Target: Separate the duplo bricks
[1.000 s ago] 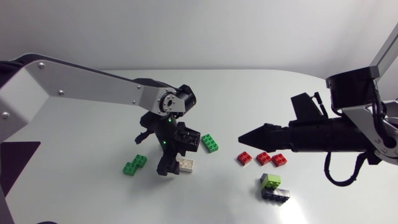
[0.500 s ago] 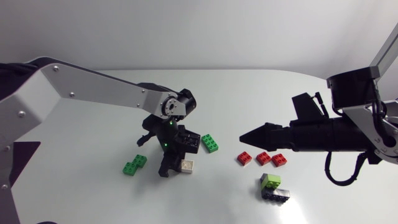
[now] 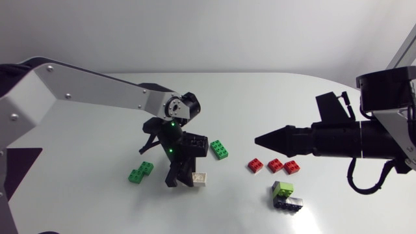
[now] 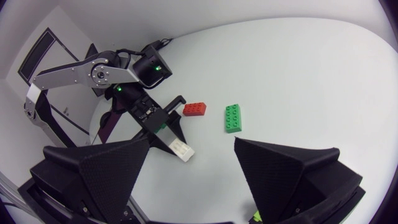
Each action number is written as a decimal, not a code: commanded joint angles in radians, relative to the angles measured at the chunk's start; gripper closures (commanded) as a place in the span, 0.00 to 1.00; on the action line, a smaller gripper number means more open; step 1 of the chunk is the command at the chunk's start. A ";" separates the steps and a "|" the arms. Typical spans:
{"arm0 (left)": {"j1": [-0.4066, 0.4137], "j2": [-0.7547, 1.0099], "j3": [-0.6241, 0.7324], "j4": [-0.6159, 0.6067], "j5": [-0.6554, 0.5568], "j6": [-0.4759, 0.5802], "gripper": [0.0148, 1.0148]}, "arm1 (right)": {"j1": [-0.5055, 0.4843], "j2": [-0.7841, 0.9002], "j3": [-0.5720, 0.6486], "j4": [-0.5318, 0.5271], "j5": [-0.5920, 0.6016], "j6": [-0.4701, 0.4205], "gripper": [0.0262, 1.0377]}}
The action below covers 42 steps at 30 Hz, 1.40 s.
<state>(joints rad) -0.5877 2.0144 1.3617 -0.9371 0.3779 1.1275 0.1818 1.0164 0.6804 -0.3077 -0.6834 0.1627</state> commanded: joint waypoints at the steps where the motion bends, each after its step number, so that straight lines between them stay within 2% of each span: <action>1: 0.011 -0.068 0.037 -0.071 0.067 -0.014 0.71 | -0.010 -0.021 -0.025 0.001 -0.005 -0.034 0.05; 3: 0.014 -0.088 0.050 -0.112 0.113 -0.014 0.71 | -0.002 -0.027 -0.027 -0.001 0.018 -0.057 0.05; 7: 0.031 -0.095 0.135 -0.292 0.265 0.034 0.71 | 0.016 -0.052 -0.041 -0.004 0.021 -0.109 0.05; 10: 0.031 -0.094 0.177 -0.367 0.316 0.063 0.71 | 0.042 -0.064 -0.051 -0.010 0.022 -0.144 0.05; 17: 0.011 -0.075 0.206 -0.393 0.355 0.077 0.71 | 0.068 -0.079 -0.035 -0.053 -0.047 -0.173 0.05; 23: 0.000 -0.016 0.320 -0.466 0.401 0.084 0.71 | 0.120 -0.047 -0.024 -0.067 -0.102 -0.173 0.05; 29: -0.024 0.024 0.392 -0.500 0.423 0.080 0.71 | 0.182 -0.038 -0.022 -0.057 -0.099 -0.180 0.08; 33: -0.034 0.030 0.401 -0.502 0.429 0.074 0.71 | 0.193 -0.009 -0.013 -0.044 -0.093 -0.198 0.14; 42: -0.032 0.035 0.435 -0.563 0.520 0.087 0.71 | 0.206 0.027 0.004 -0.002 -0.081 -0.207 0.14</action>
<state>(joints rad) -0.6174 2.0178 1.7687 -1.4742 0.8692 1.1889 0.3809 1.0306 0.6594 -0.3271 -0.7677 -0.0242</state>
